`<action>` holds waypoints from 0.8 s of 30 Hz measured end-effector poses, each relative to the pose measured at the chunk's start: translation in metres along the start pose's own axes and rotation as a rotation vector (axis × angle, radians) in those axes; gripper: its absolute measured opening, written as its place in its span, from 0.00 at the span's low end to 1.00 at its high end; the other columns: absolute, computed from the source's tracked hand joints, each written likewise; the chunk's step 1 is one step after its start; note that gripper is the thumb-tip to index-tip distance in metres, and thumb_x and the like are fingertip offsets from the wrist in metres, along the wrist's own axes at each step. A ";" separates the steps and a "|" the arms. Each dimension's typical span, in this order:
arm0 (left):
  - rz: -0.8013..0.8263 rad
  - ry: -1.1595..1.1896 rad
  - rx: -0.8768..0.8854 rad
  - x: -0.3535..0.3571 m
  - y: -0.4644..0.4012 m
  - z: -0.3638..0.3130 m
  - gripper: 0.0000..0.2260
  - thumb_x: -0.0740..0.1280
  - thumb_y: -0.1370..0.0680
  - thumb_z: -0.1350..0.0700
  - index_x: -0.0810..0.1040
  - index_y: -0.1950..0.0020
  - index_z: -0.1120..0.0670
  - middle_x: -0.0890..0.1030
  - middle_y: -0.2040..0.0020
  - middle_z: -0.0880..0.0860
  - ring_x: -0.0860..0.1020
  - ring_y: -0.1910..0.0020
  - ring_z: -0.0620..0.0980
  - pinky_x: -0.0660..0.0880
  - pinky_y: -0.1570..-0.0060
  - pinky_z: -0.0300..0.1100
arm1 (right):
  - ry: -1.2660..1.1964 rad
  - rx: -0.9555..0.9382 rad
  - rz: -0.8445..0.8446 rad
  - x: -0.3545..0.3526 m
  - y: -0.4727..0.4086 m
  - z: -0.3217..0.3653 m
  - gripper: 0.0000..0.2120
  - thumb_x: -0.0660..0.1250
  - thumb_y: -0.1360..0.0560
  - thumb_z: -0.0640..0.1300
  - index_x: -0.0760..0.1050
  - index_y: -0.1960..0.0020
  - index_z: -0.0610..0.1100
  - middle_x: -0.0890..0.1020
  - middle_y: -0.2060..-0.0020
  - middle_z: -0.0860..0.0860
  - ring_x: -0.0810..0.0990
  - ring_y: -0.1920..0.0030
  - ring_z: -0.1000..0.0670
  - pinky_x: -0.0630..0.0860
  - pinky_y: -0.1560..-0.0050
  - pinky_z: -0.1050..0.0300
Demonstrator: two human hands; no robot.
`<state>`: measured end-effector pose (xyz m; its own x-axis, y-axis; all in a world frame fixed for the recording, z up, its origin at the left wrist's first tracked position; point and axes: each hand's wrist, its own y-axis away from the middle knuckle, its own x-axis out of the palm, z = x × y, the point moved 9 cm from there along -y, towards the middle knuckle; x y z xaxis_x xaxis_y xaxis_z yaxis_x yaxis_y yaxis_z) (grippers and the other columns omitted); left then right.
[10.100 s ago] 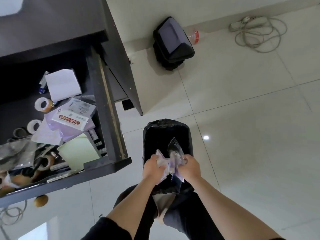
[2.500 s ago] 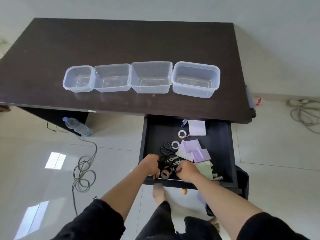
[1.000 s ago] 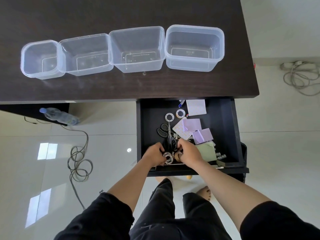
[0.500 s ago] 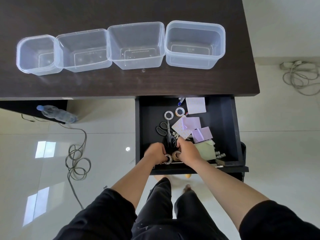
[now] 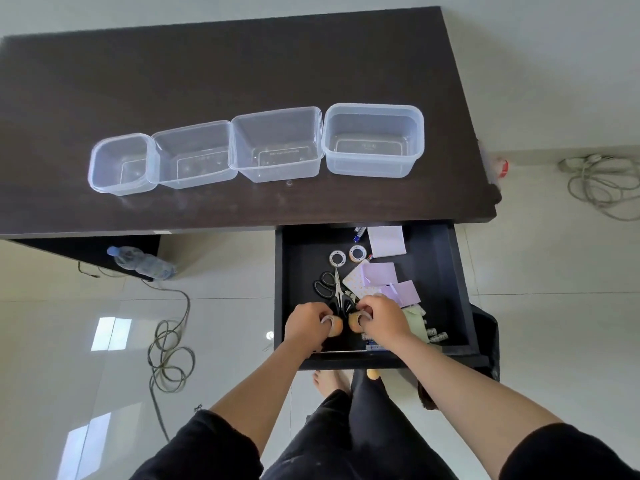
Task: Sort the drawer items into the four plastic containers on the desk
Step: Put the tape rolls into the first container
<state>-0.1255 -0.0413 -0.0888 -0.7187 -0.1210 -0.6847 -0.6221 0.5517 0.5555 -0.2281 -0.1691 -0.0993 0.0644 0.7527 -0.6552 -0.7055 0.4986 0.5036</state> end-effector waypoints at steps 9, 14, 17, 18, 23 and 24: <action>-0.214 0.163 -0.020 -0.057 0.023 -0.010 0.10 0.63 0.23 0.56 0.82 0.47 0.49 0.83 0.54 0.48 0.78 0.56 0.46 0.78 0.56 0.41 | -0.170 -0.200 -0.054 -0.040 -0.011 0.080 0.11 0.62 0.25 0.37 0.81 0.50 0.45 0.82 0.51 0.48 0.78 0.54 0.51 0.71 0.56 0.63; -0.327 0.256 -0.058 -0.095 0.032 0.008 0.10 0.64 0.22 0.57 0.81 0.44 0.52 0.82 0.51 0.50 0.78 0.55 0.47 0.77 0.57 0.38 | -0.179 -0.308 -0.032 -0.042 -0.017 0.129 0.11 0.63 0.25 0.36 0.82 0.49 0.45 0.84 0.52 0.50 0.79 0.52 0.52 0.73 0.51 0.62; -0.405 0.306 -0.082 -0.128 0.041 0.030 0.08 0.64 0.23 0.57 0.81 0.46 0.53 0.80 0.54 0.49 0.78 0.58 0.48 0.74 0.62 0.36 | -0.171 -0.362 -0.035 -0.035 -0.020 0.164 0.10 0.64 0.26 0.39 0.81 0.52 0.49 0.84 0.55 0.51 0.81 0.54 0.52 0.78 0.52 0.57; -0.432 0.326 -0.087 -0.141 0.044 0.039 0.08 0.65 0.23 0.57 0.82 0.47 0.53 0.80 0.54 0.49 0.77 0.59 0.48 0.73 0.64 0.35 | -0.167 -0.380 -0.034 -0.032 -0.020 0.178 0.09 0.65 0.26 0.39 0.81 0.52 0.49 0.84 0.56 0.51 0.81 0.56 0.52 0.79 0.53 0.56; -0.551 0.419 -0.097 -0.208 0.062 0.099 0.08 0.66 0.25 0.60 0.83 0.50 0.53 0.79 0.61 0.48 0.75 0.65 0.44 0.67 0.70 0.27 | -0.200 -0.430 -0.005 0.002 -0.025 0.259 0.07 0.65 0.26 0.38 0.82 0.54 0.46 0.83 0.61 0.49 0.82 0.62 0.50 0.82 0.59 0.51; -0.570 0.437 -0.102 -0.222 0.066 0.113 0.08 0.66 0.26 0.60 0.83 0.51 0.53 0.79 0.62 0.48 0.74 0.66 0.43 0.66 0.70 0.26 | -0.216 -0.433 0.001 0.010 -0.025 0.276 0.08 0.66 0.26 0.37 0.82 0.54 0.46 0.83 0.61 0.49 0.83 0.63 0.50 0.83 0.60 0.50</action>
<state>0.0282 0.1149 0.0469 -0.3189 -0.6975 -0.6417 -0.9477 0.2273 0.2239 -0.0148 -0.0553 0.0368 0.1761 0.8482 -0.4996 -0.9315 0.3076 0.1939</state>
